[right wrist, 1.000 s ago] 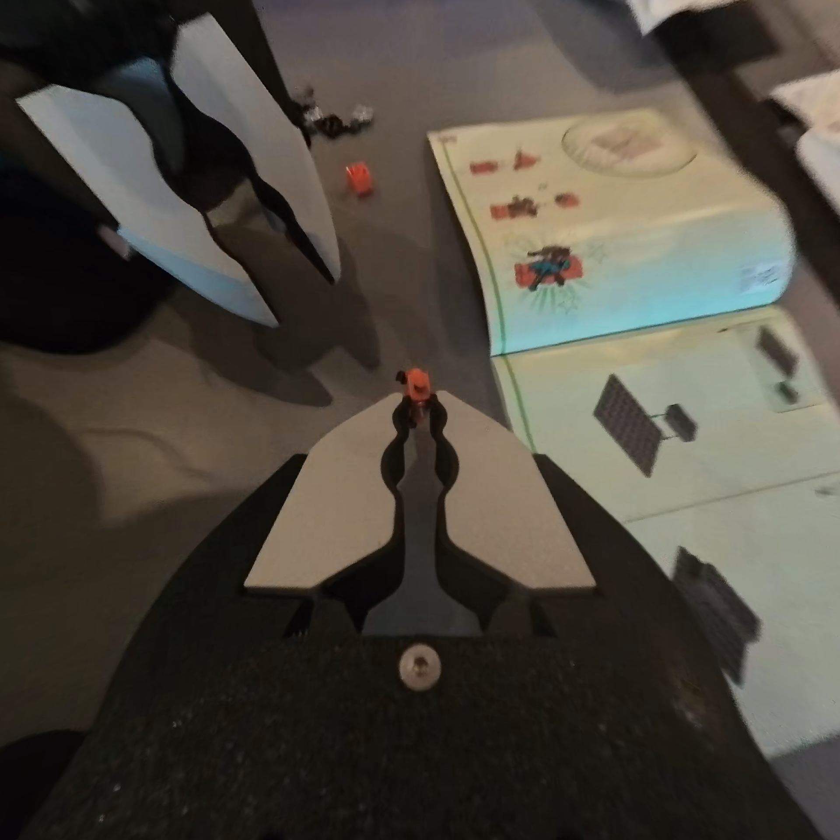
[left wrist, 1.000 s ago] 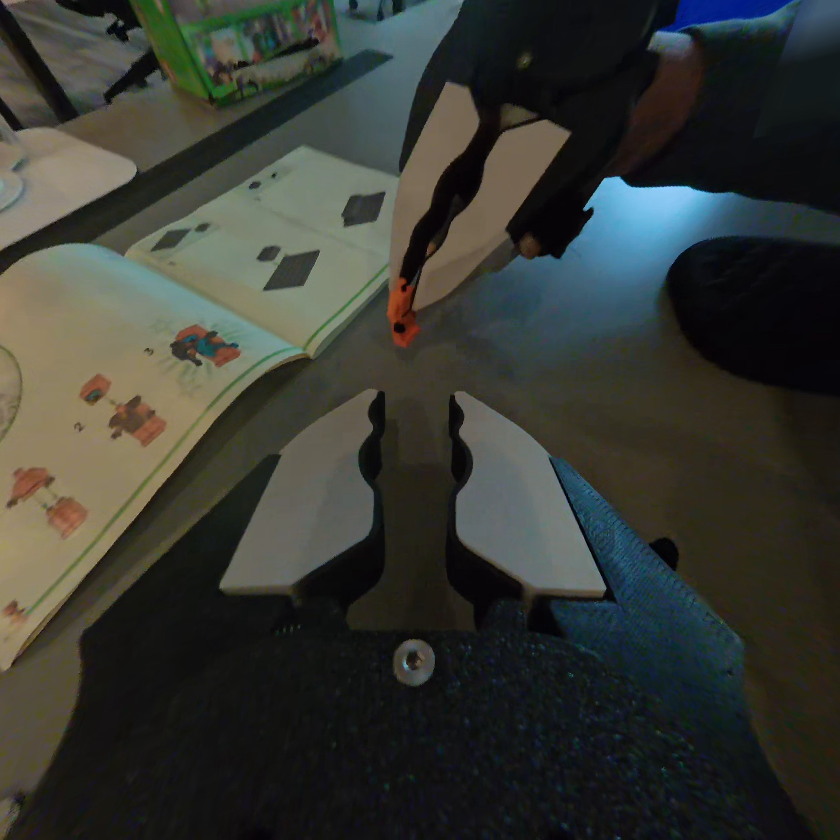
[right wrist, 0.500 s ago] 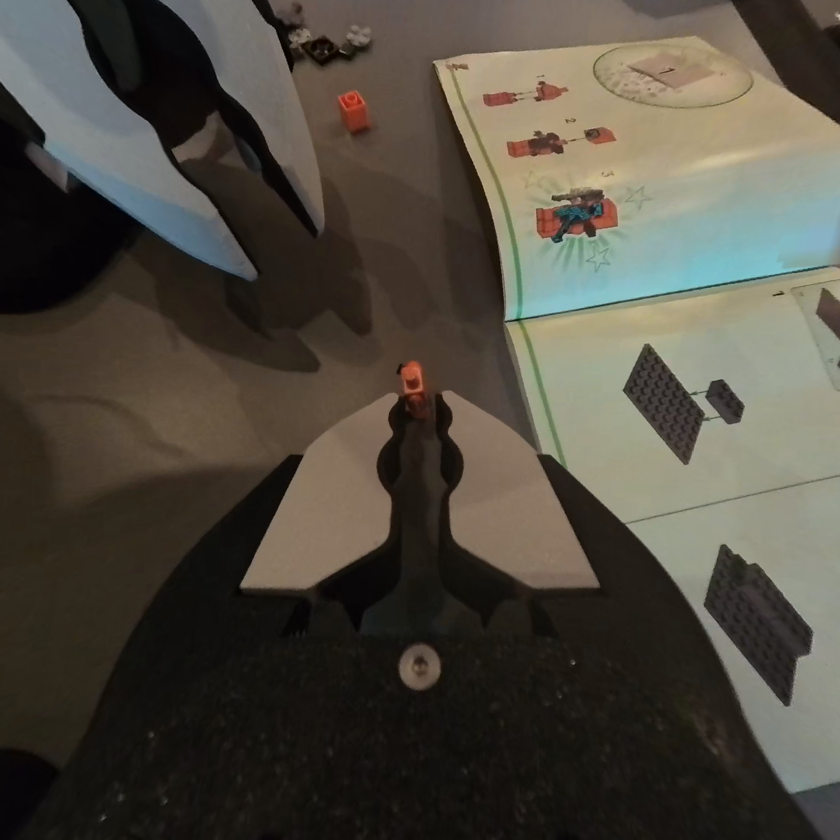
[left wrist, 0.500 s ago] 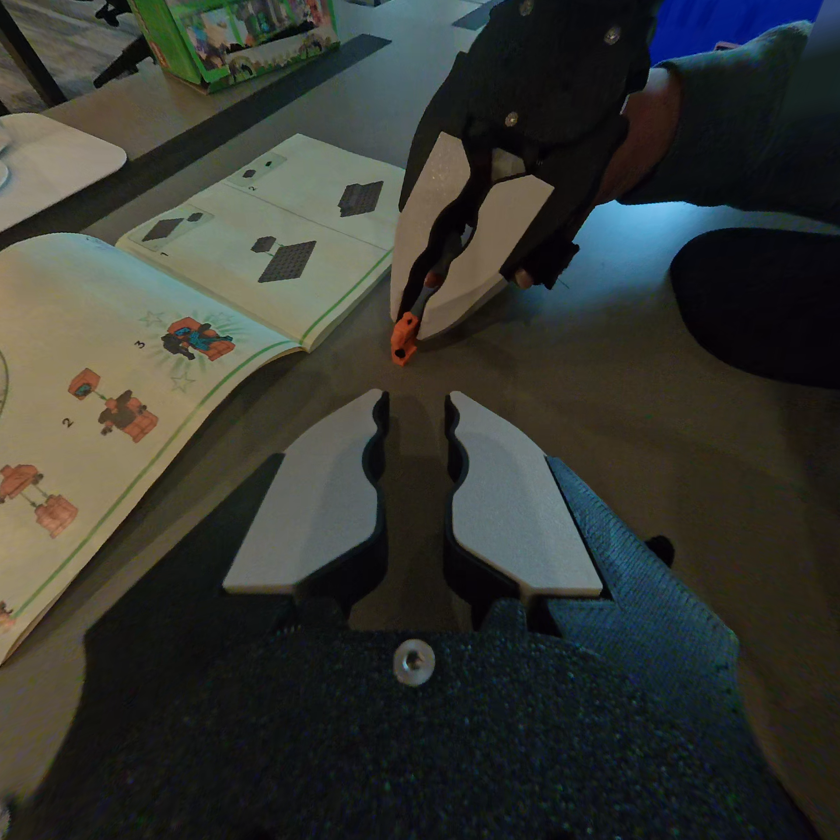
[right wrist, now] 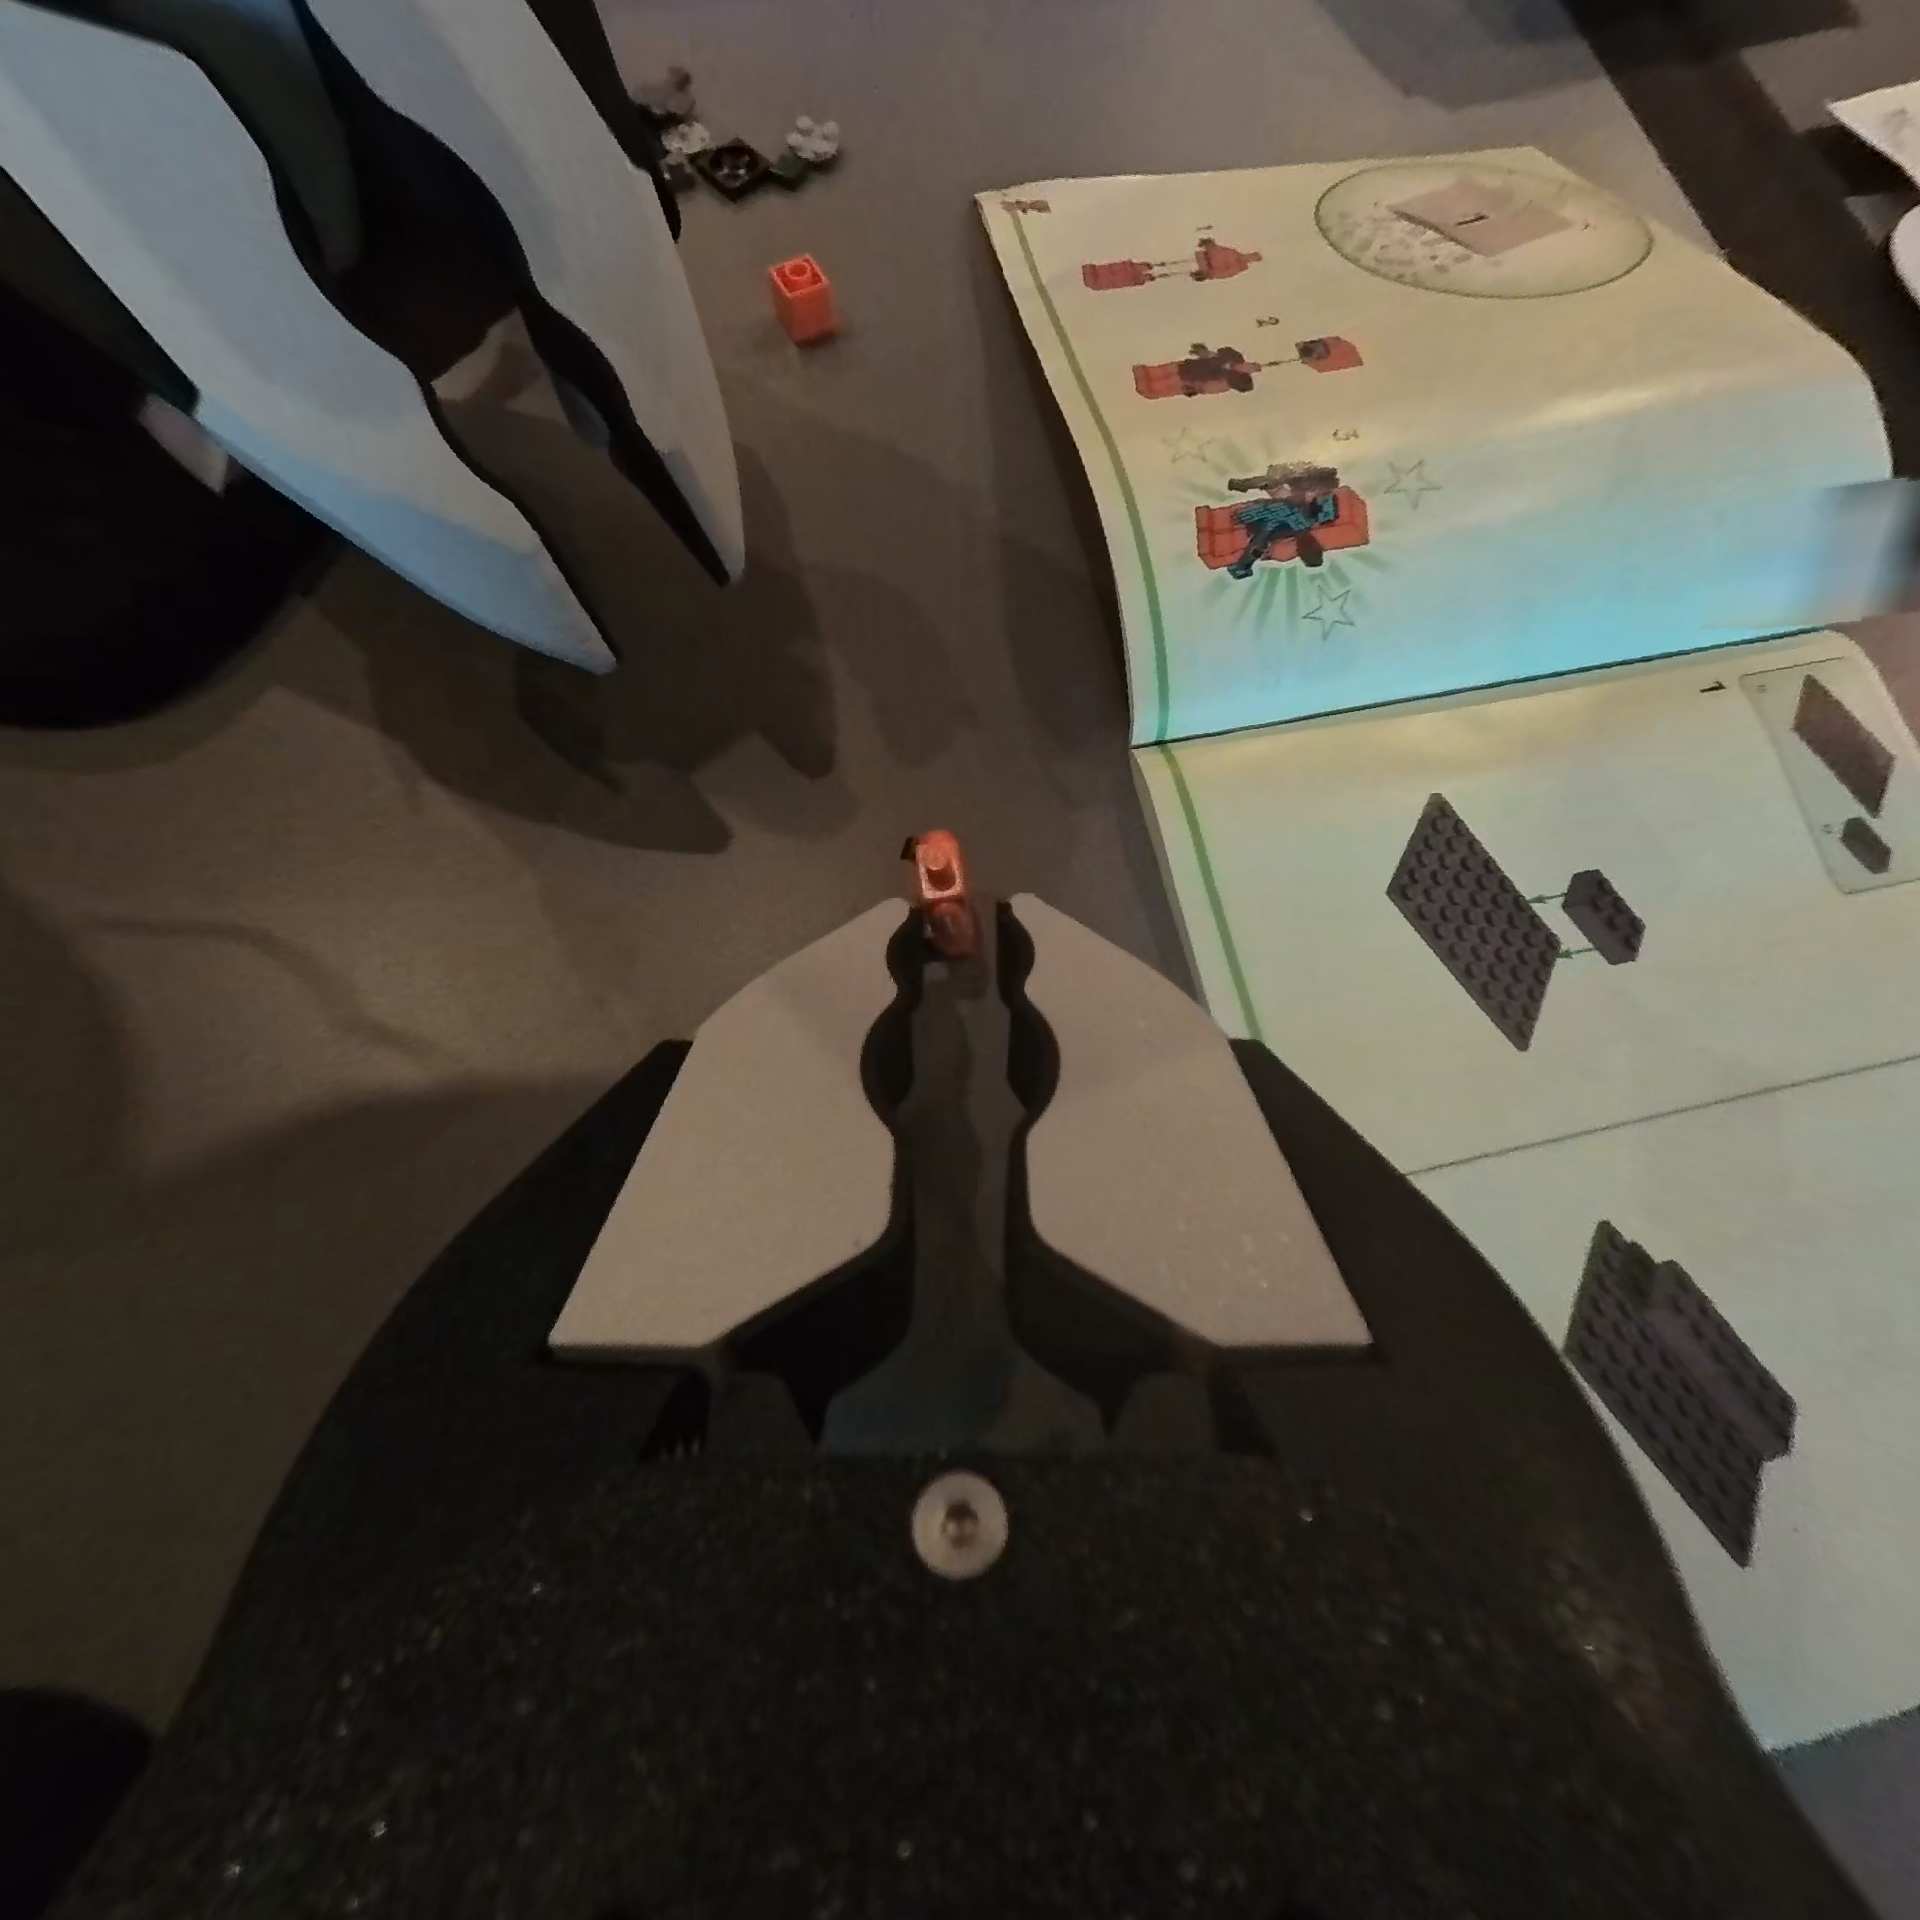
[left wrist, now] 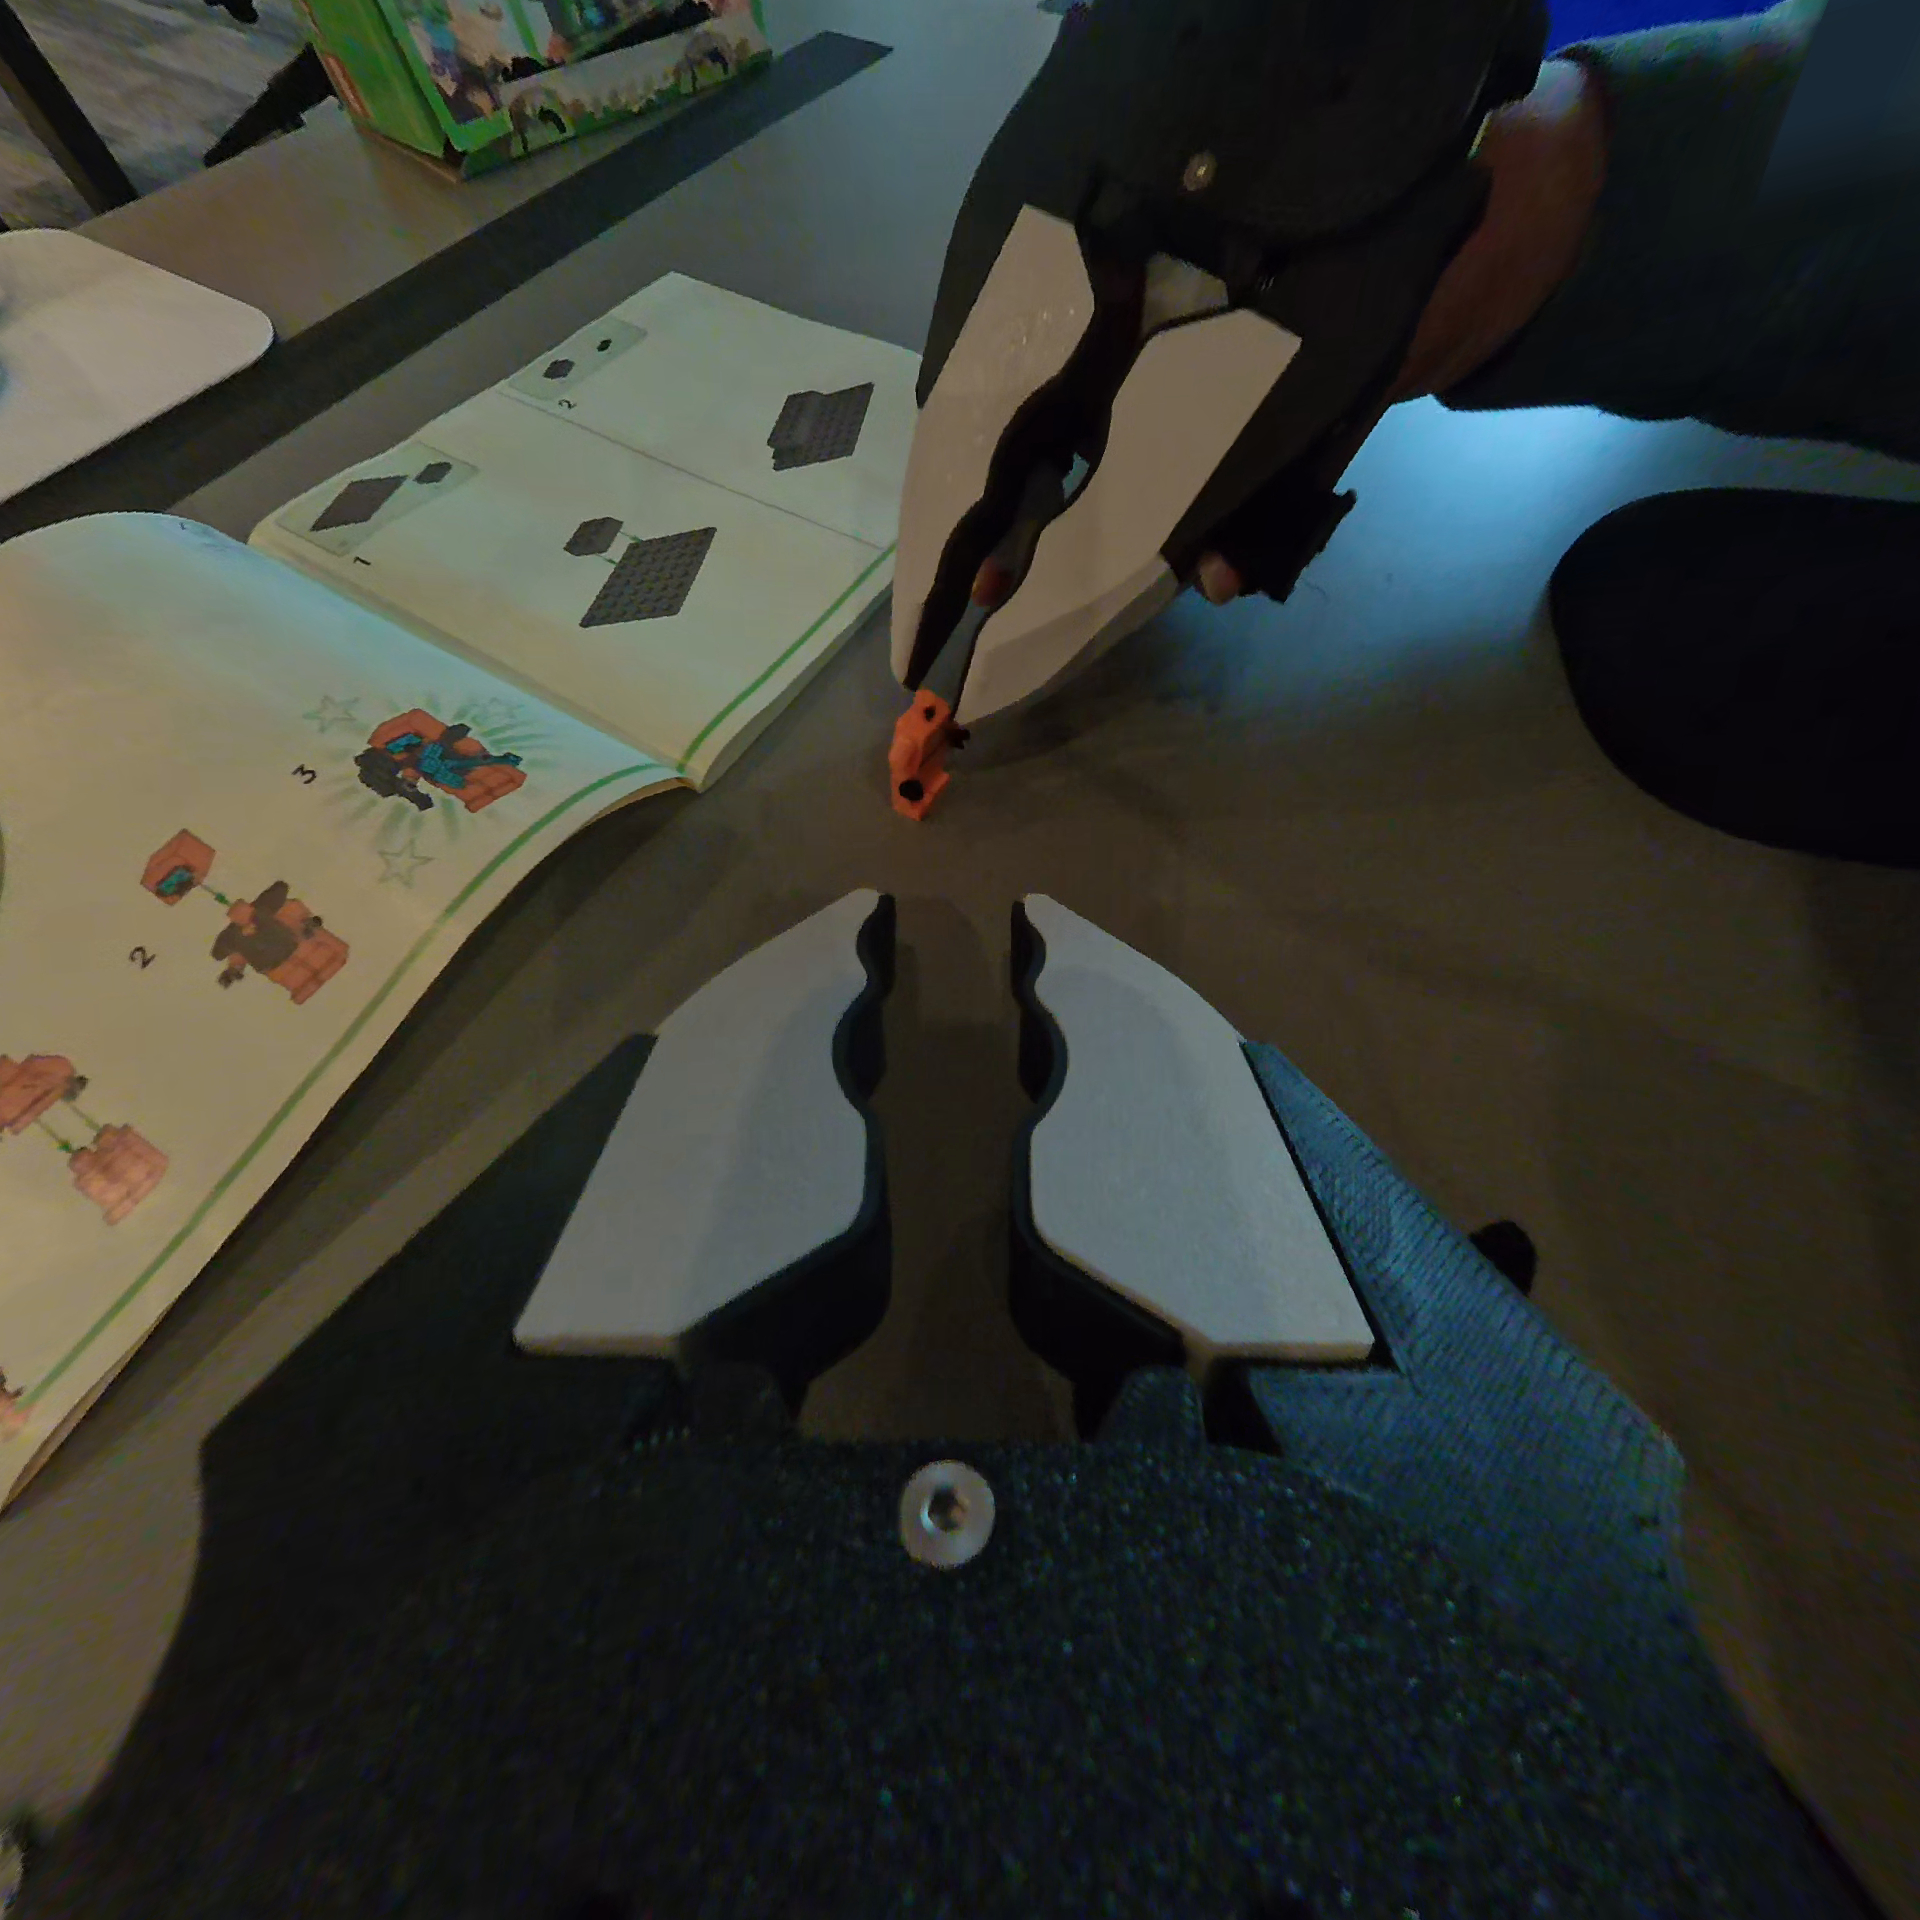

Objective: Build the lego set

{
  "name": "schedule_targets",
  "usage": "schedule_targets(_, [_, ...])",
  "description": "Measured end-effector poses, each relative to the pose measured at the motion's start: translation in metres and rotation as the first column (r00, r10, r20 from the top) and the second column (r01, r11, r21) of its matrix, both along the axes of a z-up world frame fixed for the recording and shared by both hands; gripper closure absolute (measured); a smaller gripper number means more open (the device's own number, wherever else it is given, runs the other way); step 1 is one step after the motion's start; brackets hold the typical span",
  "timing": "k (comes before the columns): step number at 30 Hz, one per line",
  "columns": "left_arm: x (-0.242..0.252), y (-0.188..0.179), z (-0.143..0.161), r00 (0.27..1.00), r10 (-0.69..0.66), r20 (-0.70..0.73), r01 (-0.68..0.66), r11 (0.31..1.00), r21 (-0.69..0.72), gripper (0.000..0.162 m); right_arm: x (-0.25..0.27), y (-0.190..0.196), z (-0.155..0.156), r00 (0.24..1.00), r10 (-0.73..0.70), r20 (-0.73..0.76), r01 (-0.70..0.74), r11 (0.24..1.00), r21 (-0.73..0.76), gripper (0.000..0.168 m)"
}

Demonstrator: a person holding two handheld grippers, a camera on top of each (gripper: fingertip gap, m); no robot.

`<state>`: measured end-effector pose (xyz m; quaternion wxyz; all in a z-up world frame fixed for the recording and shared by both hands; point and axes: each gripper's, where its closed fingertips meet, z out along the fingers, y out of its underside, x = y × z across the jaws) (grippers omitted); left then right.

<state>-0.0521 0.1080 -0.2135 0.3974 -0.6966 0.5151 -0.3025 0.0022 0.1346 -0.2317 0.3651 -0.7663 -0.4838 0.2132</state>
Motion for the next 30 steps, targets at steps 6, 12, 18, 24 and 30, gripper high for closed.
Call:
schedule_targets(6, [0.0,-0.001,-0.002,1.0,-0.003,-0.016,0.003,1.0,0.007,0.141,0.0,0.001,0.004,1.0,-0.006,0.0,0.006,1.0,0.01,0.156])
schedule_targets(12, [0.001,-0.002,-0.004,1.0,-0.008,-0.025,0.008,1.0,0.013,0.141,0.001,0.001,0.006,1.0,-0.015,-0.003,0.015,1.0,0.013,0.157])
schedule_targets(18, [0.001,-0.003,-0.004,1.0,-0.009,-0.03,0.01,1.0,0.016,0.141,0.002,0.0,0.009,1.0,-0.022,-0.006,0.022,1.0,0.019,0.157])
schedule_targets(24, [0.001,-0.002,-0.004,0.999,-0.007,-0.033,0.007,1.0,0.018,0.142,0.006,-0.004,0.02,0.998,-0.049,-0.038,0.05,0.998,0.032,0.156])
schedule_targets(30, [-0.001,-0.002,-0.005,0.998,0.016,-0.062,-0.012,0.999,0.052,0.151,0.008,-0.03,0.034,0.978,-0.202,-0.059,0.206,0.976,0.075,0.156])
